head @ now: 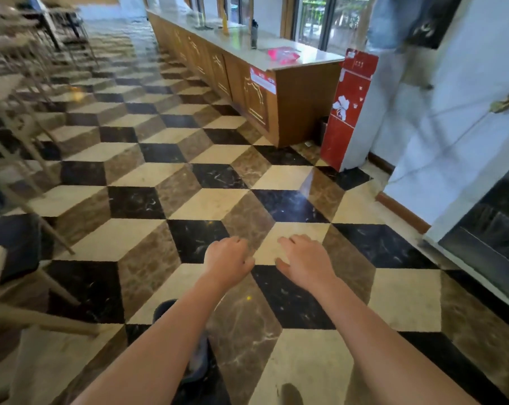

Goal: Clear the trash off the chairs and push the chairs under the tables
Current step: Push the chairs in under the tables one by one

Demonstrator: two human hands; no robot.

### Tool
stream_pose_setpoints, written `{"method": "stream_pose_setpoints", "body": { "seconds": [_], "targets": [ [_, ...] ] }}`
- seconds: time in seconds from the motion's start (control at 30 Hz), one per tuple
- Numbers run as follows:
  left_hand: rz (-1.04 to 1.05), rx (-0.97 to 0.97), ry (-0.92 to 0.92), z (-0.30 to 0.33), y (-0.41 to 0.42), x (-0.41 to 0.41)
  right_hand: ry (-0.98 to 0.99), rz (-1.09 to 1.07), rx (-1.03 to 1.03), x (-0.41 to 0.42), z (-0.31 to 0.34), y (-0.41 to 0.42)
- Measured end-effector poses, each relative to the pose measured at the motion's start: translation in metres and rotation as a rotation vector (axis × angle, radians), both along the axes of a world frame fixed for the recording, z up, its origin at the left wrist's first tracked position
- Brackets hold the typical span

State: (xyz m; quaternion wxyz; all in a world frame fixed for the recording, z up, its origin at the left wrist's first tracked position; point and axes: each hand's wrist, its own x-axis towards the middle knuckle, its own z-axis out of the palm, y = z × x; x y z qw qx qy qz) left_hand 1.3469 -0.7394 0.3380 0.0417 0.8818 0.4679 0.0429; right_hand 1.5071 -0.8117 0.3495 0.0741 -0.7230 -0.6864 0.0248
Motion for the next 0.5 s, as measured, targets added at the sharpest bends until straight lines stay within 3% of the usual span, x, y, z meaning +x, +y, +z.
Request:
{"method": "stream_pose_setpoints", "body": {
  "seconds": [0.2, 0.5],
  "targets": [
    [0.231, 0.021, -0.034, 0.011, 0.094, 0.015, -0.012, 0.247, -0.02, 0.03, 0.005, 0.14],
    [0.487, -0.01, -0.015, -0.007, 0.242, -0.017, -0.012, 0.519, -0.043, -0.005, -0.012, 0.33]
  ]
}}
